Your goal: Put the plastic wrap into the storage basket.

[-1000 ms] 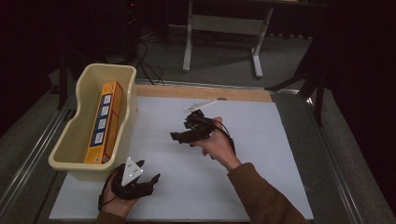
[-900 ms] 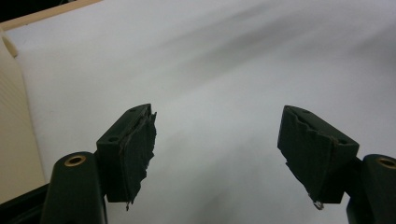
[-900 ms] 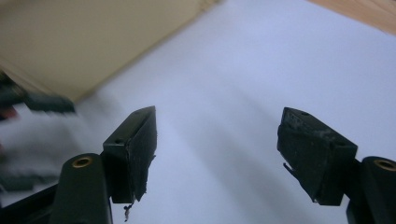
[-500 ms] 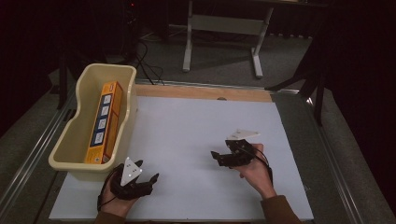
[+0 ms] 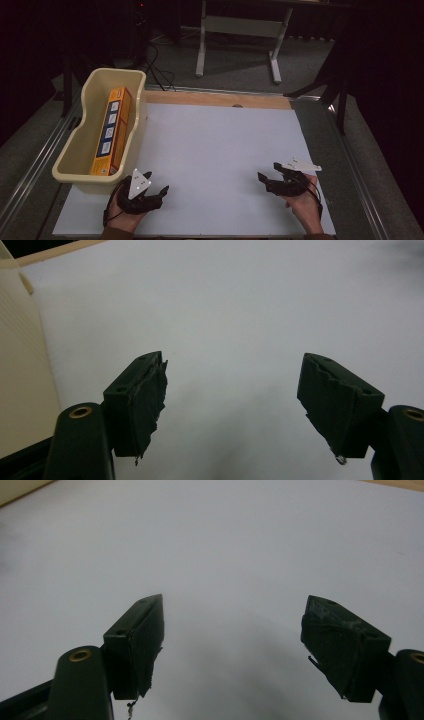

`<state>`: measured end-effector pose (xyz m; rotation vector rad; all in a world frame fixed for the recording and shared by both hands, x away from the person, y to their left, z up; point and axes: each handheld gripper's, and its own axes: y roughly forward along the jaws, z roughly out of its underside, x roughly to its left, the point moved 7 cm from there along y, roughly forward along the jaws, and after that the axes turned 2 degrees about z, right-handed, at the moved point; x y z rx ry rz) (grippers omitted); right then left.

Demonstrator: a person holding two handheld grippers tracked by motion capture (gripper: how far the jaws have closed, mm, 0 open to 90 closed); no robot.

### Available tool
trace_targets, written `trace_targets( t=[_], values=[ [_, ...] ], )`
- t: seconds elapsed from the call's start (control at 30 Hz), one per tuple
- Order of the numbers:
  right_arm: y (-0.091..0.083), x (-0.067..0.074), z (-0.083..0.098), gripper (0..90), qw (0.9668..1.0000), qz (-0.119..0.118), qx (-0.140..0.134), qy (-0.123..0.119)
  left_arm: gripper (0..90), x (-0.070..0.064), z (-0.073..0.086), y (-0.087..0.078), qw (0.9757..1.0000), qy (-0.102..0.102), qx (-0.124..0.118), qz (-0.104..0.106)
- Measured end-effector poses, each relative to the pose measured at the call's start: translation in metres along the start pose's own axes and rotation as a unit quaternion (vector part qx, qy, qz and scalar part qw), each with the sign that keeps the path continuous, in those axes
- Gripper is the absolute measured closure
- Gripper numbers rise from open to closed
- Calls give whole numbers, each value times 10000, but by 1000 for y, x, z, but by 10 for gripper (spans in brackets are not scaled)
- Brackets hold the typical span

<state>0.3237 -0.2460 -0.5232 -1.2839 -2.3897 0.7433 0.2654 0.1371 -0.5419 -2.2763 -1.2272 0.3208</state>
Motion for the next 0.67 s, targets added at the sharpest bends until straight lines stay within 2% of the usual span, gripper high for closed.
trace_targets(
  t=[0.17,0.27,0.3,0.37,0.43,0.67],
  values=[
    [-15,-4,12,240,9996,155,-238,92,273,1,-1,-1,10000,17,-22,-27],
    [-17,-7,19,230,9990,246,-302,220,273,1,-2,-2,10000,65,-31,-57],
    [-16,-10,22,224,9986,367,-293,239,273,1,-3,-2,9999,80,-42,-58],
    [-15,-10,23,219,9985,413,-270,224,273,0,-3,-3,9999,106,-51,-68],
    [-15,-11,23,213,9976,599,-324,84,273,0,-4,-3,9999,103,-76,-72],
    [-19,-14,21,214,9969,611,-483,141,273,0,-5,-3,9998,132,-76,-87]
  ],
)
